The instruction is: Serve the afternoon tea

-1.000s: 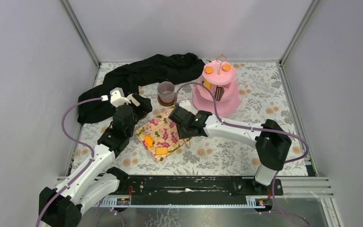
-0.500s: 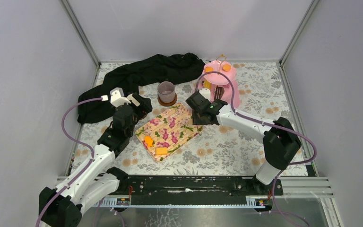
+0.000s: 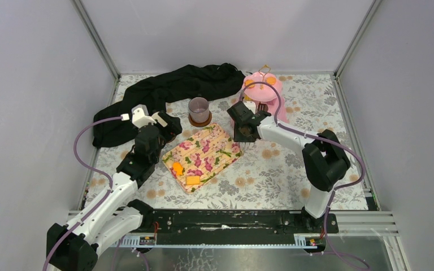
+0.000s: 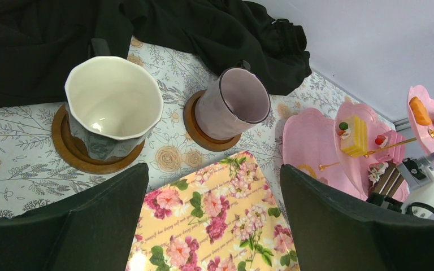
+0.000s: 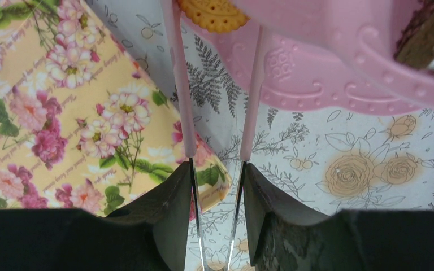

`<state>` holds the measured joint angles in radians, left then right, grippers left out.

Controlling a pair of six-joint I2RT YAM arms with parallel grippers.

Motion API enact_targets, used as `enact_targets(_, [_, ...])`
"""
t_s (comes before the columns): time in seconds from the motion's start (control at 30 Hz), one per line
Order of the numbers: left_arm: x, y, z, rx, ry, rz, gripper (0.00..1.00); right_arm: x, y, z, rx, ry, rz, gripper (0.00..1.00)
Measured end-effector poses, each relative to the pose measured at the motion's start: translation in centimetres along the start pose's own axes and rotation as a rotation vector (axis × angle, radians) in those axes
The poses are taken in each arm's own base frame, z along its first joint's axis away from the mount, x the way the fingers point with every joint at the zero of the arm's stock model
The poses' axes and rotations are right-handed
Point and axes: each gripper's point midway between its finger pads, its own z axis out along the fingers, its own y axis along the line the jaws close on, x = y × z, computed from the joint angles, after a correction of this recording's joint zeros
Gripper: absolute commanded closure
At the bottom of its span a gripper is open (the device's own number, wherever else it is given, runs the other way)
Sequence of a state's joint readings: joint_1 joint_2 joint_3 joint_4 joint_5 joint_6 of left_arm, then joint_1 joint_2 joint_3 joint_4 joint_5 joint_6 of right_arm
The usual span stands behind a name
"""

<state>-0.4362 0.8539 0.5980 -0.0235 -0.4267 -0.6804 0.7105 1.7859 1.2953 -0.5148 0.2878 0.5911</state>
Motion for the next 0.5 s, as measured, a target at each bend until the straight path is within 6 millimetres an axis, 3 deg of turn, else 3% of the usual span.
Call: enact_targets(0.5, [0.0,0.0,0.0,0.000,0.000,0.000,0.07,-2.7,-0.6,2.4,-0.006,0.009,0.057,0.77])
